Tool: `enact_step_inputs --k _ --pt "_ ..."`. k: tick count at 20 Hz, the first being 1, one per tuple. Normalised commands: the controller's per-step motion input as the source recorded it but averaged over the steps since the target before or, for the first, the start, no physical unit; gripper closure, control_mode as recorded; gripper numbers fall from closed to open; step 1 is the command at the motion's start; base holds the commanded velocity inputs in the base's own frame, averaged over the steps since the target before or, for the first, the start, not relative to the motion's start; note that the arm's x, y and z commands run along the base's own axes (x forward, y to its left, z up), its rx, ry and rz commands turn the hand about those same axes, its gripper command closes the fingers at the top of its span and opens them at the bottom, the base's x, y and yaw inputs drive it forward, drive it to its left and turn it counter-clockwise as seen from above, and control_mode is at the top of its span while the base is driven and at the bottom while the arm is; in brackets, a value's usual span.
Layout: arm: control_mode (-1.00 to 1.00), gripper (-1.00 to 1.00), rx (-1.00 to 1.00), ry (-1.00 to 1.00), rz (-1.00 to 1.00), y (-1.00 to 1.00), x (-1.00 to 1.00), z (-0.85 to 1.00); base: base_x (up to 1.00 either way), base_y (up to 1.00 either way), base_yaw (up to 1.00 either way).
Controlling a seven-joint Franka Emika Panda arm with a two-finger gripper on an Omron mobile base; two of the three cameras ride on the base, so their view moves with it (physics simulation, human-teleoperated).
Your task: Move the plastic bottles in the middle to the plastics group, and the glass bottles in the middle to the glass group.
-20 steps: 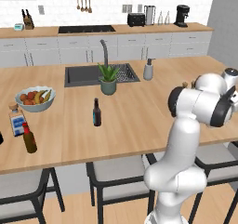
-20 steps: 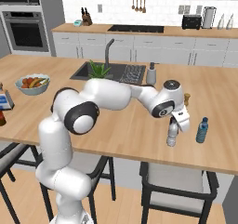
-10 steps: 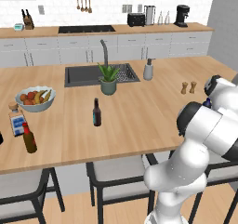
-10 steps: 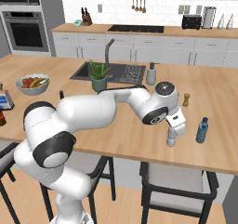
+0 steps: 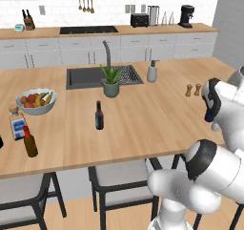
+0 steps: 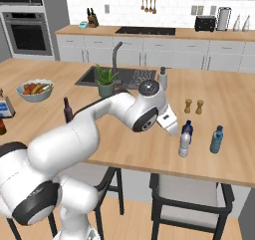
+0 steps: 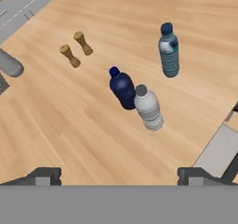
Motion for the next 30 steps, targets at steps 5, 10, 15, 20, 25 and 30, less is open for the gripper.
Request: enact_step_inputs --k 5,10,15,20,25,30 --pt "-1.00 -1.00 -0.01 0.00 0.23 0.56 -0.01 0.59 0.00 0.00 0.00" --pt "-1.00 -1.00 -0.05 0.00 0.24 0.67 -0.06 0.48 0.00 0.00 0.00" --pt "-1.00 -1.00 -0.07 0.00 0.22 0.75 -0.03 0.49 0.00 0.00 0.00" --pt "-1.00 -1.00 -0.06 0.00 0.21 0.67 -0.04 0.44 0.00 0.00 0.00" --pt "-1.00 -1.00 -0.06 0.00 0.20 0.64 -0.04 0.32 0.00 0.00 0.00" --pt "-1.00 -1.00 -0.08 0.00 0.19 0.65 -0.02 0.09 0.00 0.00 0.00"
